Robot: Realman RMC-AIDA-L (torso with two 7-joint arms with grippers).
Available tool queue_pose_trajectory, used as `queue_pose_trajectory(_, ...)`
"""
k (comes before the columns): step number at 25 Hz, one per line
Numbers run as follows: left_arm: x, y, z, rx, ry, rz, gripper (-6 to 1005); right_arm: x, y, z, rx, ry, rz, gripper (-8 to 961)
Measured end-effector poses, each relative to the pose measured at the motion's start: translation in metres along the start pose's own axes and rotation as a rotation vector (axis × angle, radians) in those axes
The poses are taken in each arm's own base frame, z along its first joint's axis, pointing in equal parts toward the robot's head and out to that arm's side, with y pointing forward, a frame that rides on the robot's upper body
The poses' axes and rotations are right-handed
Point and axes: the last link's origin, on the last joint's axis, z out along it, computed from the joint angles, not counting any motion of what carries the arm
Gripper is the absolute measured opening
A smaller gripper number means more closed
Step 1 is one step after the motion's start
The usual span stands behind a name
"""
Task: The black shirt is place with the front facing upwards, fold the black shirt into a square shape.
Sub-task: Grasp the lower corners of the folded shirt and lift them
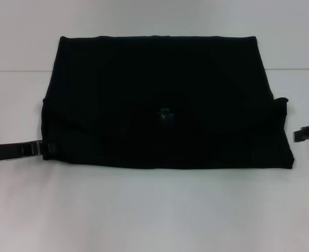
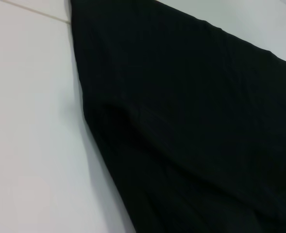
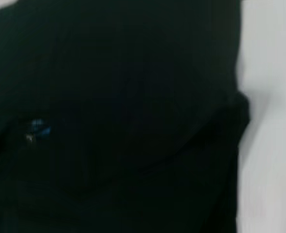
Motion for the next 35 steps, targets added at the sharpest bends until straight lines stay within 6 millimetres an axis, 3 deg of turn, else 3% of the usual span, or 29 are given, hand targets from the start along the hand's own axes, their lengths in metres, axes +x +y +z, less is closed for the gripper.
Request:
queue_pose_trajectory(10,-0.003,-0.002,-0.001,0.002,-0.001,-0.007,90,0.000,0.015,0.033,0.014,0.053,-0.053,941)
queue_pose_trajectory(23,-0.002,-0.001,-0.001,-0.006,0.010,-0.014,90,0.004,0.026,0.048,0.004,0.080,-0.076,940)
queue_pose_trajectory(35,0.000,0.000,-0.001,-0.007,0.012,-0.008,91,0.003,0.027,0.049,0.009,0.080,-0.085,608)
